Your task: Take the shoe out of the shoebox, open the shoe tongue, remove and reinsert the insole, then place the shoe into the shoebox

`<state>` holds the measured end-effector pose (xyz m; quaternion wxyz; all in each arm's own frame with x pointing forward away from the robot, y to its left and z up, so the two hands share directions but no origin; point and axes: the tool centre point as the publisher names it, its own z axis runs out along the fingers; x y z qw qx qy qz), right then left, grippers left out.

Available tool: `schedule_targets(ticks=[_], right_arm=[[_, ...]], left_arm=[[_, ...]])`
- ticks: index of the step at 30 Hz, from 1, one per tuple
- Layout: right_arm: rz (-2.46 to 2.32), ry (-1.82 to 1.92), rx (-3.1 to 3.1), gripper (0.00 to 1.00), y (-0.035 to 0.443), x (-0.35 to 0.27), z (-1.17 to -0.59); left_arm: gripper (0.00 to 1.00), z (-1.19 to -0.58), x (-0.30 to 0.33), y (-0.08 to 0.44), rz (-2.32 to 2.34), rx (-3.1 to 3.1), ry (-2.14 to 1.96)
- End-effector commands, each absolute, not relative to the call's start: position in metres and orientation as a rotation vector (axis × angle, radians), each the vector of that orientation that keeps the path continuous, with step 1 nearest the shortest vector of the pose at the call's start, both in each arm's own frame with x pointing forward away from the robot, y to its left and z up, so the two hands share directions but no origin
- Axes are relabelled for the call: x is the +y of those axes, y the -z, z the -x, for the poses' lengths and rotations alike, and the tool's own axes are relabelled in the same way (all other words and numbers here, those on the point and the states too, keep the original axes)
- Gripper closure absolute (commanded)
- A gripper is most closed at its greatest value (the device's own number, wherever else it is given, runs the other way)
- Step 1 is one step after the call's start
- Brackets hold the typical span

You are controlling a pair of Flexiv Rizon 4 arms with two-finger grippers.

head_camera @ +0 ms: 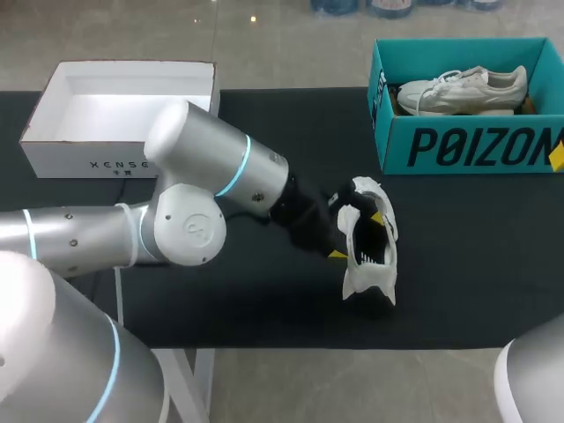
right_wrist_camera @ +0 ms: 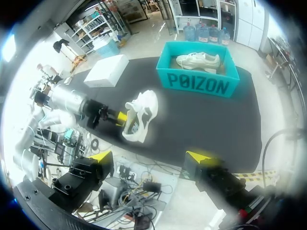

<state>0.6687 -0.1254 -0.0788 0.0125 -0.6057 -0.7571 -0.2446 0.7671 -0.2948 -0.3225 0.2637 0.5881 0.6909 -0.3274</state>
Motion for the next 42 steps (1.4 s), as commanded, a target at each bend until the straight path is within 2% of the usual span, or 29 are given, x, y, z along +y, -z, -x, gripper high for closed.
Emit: schedule_targets(ticks=[1,8,27,29,30,31,42], right_arm=[[1.885,0.754,-2.358,0.00,0.078,-0.126,-0.671],[1.885,0.754,-2.358,0.00,0.078,-0.126,-0.671],[1.885,0.754,-2.358,0.00,0.078,-0.126,-0.671],[1.885,0.754,-2.358,0.00,0.078,-0.126,-0.671],[1.885,0.754,-2.358,0.00,0.078,-0.126,-0.671],[1.885,0.754,-2.358,0.00,0.078,-0.126,-0.671],[1.885,0.754,-2.358,0.00,0.078,-0.126,-0.671]], left_arm=[[0.00,-0.771,-0.289,0.306,-1.851,1.959,0.668],[0.00,-0.760,-0.282,0.311,-2.034,2.002,0.423],[0.00,-0.760,-0.282,0.311,-2.034,2.002,0.423],[0.00,-0.758,-0.288,0.312,-2.098,1.984,0.332],[0.12,-0.758,-0.290,0.313,-2.099,1.994,0.313],[1.00,-0.758,-0.293,0.314,-2.108,2.000,0.279],[1.00,-0.755,-0.323,0.335,-2.175,2.011,0.069]])
